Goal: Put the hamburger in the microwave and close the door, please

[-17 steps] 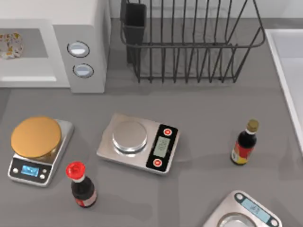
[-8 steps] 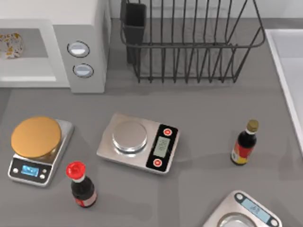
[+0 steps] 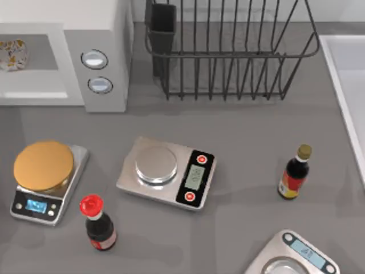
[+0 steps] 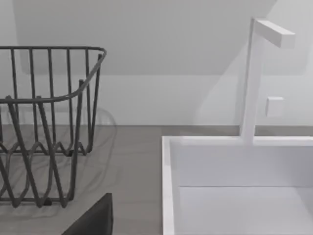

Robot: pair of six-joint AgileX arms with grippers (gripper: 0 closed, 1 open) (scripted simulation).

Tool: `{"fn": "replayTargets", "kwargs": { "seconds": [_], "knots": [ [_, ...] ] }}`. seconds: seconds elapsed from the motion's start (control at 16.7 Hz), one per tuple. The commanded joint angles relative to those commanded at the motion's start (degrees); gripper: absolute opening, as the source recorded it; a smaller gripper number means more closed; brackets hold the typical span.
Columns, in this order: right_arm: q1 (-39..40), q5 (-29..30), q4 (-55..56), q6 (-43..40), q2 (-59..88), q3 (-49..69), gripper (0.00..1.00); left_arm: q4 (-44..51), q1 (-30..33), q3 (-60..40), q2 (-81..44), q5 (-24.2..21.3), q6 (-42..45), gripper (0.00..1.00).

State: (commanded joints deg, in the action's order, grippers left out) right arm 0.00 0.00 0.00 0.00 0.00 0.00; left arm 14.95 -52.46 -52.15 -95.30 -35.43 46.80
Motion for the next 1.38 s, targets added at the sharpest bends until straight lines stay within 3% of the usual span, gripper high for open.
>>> {"fn": "replayTargets", "kwargs": {
  "seconds": [0.36,0.96,1.38],
  "knots": [
    [0.0,0.0,0.0,0.0,0.0,0.0,1.0,-3.39,2.08,8.99,5.38,1.54,-4.22,0.0],
    [0.0,0.0,0.0,0.0,0.0,0.0,1.0,-3.52,2.95,10.75,12.2,1.56,-8.4,0.0],
    [0.0,0.0,0.0,0.0,0.0,0.0,1.0,-4.92,9.23,22.23,22.04,6.56,-17.82,0.0]
  ]
}}
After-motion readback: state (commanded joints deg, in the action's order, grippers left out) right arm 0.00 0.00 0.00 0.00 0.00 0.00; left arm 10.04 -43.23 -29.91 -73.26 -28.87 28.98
